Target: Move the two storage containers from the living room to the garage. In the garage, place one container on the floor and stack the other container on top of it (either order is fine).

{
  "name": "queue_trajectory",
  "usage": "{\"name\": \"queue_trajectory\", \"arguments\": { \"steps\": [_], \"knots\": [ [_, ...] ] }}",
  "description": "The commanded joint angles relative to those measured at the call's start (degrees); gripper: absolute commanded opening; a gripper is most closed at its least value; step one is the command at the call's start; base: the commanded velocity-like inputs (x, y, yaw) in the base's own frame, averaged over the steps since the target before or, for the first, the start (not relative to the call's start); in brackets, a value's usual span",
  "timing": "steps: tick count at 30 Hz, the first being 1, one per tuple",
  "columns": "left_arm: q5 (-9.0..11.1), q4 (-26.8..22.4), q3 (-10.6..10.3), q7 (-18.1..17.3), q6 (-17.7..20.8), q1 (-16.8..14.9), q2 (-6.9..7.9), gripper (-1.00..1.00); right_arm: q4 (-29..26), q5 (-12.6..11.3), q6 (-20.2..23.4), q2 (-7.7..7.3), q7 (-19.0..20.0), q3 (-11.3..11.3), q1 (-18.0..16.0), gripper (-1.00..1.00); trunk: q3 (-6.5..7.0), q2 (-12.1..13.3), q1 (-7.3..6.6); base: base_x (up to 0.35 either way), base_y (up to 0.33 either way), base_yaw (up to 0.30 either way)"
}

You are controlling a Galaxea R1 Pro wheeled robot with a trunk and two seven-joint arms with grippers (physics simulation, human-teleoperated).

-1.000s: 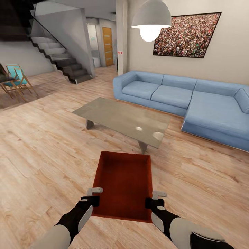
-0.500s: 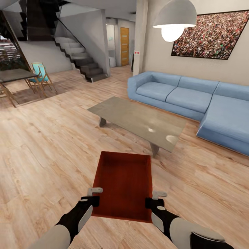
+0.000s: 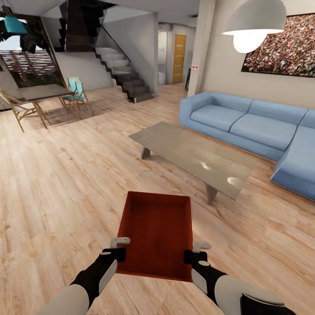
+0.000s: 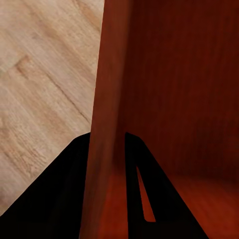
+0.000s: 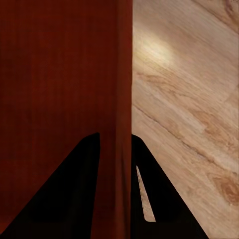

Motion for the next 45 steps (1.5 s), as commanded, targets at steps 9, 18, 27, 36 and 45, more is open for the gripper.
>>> {"name": "queue_trajectory", "arguments": {
  "steps": [9,18,27,36,45],
  "knots": [
    [0.05,-2.64,-0.21,0.75,0.27,-0.1,0.13,-1.0,-0.17,-0.77,-0.04,-0.84,-0.23,2.11,0.01,-1.0,-0.07,-0.05,0.01,0.0,0.0,0.27],
    [0.08,-2.64,-0.18,0.75,0.27,-0.1,0.31,-1.0,-0.17,-0.77,-0.04,-0.84,-0.21,2.11,0.01,-1.0,-0.07,-0.05,0.01,0.0,0.0,0.27],
    [0.11,-2.72,-0.19,0.75,0.27,-0.1,0.57,-1.0,-0.17,-0.77,-0.04,-0.84,-0.21,2.12,0.01,-1.0,-0.07,-0.05,0.01,0.0,0.0,0.27],
    [0.11,-2.72,-0.17,0.75,0.27,-0.1,0.57,-1.0,-0.17,-0.77,-0.02,-0.84,-0.21,2.12,0.01,-1.0,-0.07,-0.05,0.01,0.0,0.0,0.258],
    [0.11,-2.74,-0.17,0.75,0.27,-0.1,0.57,-1.0,-0.17,-0.77,0.01,-0.84,-0.21,2.11,0.01,-1.0,-0.07,-0.05,0.01,0.0,0.0,0.043]
  ]
}}
